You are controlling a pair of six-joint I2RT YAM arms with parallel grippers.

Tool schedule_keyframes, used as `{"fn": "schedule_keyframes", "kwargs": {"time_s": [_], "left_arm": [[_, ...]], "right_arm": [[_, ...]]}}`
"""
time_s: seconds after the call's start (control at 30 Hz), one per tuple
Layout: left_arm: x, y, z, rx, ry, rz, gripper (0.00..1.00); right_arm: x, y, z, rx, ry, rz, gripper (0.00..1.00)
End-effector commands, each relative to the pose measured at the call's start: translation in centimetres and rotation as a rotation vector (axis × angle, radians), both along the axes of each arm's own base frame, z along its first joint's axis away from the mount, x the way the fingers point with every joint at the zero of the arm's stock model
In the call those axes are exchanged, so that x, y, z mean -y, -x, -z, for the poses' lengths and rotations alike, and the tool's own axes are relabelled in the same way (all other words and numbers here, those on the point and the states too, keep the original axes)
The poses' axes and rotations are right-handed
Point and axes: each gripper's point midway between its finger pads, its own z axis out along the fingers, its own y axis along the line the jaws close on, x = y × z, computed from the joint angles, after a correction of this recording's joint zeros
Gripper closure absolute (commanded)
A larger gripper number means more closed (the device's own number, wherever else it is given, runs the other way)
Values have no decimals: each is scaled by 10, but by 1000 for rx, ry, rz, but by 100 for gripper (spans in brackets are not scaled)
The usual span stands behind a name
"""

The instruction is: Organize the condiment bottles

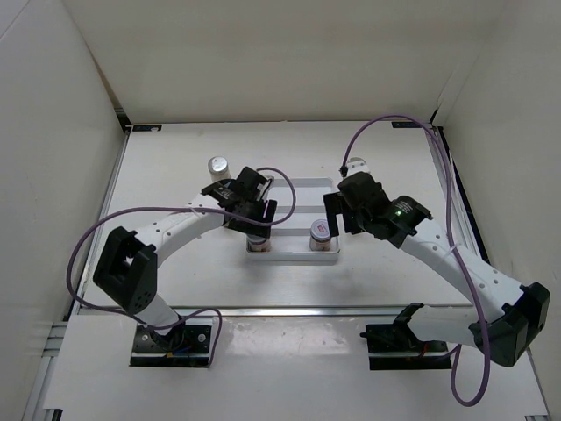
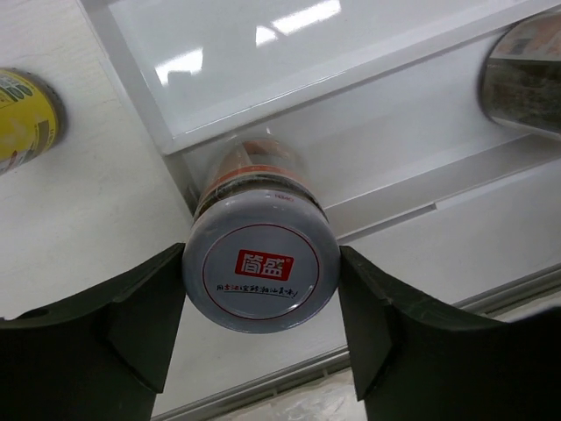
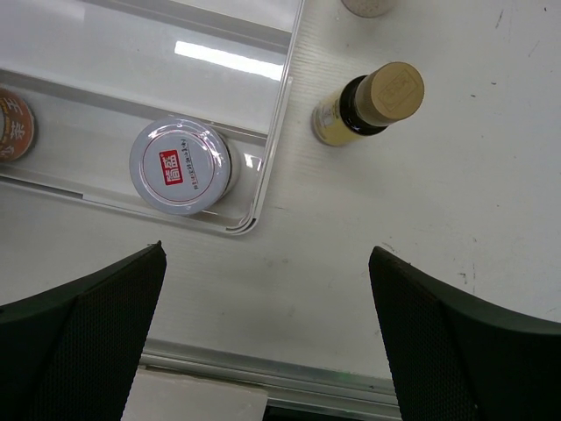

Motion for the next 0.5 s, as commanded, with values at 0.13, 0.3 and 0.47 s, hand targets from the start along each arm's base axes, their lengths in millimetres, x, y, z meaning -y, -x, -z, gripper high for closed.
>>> {"fn": "schedule_keyframes", "kwargs": {"time_s": [0.13, 0.3, 0.47], "left_arm": [[13, -19, -29, 48, 69, 26, 0], [14, -25, -77, 145, 123, 20, 0], [-7, -35, -152, 369, 127, -8, 0]], "right_arm": [[7, -12, -23, 76, -5, 33, 0], [20, -28, -41, 117, 1, 66, 0], [47, -46, -46, 118, 11, 115, 0]]}}
